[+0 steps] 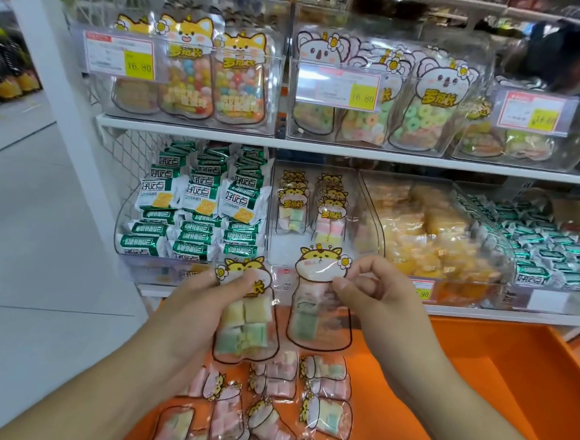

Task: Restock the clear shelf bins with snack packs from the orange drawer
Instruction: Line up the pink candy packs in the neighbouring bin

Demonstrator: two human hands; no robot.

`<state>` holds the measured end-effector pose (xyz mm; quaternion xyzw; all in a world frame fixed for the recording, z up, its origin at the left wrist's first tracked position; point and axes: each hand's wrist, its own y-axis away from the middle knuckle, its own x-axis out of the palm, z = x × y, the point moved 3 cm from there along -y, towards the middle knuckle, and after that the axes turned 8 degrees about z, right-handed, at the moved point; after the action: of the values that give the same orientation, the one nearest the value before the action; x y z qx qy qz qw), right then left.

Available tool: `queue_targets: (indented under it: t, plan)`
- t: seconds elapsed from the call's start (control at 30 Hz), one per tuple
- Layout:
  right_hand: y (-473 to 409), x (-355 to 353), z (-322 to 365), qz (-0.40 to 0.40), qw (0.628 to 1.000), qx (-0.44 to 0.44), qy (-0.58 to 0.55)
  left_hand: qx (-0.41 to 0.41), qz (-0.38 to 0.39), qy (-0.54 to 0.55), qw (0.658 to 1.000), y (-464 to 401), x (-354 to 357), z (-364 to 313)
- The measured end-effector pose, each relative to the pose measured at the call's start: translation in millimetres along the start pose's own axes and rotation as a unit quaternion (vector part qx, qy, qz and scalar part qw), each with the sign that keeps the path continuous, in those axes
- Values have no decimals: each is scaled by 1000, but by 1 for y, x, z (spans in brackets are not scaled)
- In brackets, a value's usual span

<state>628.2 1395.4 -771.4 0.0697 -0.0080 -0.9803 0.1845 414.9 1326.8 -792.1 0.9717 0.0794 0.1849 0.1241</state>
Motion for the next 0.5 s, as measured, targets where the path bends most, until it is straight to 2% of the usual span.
queue_targets:
  t: [0.1, 0.2, 0.3, 0.43, 0.5]
  plan:
    - [-1, -2, 6, 6, 1000, -22, 3, 1, 6, 38, 999, -5, -12, 0]
    - [2, 0, 12, -10, 998, -52, 33, 25, -11, 23, 999, -9, -21, 2]
    - [9, 12, 13, -46, 983, -97, 146, 5, -8, 27, 1000, -7, -16, 7]
    - [20, 46, 8, 31, 973, -125, 192, -61, 88, 25, 994, 2, 12, 13]
    - [21, 55, 6, 73, 972, -117, 191, -60, 124, 11, 990, 6, 17, 11]
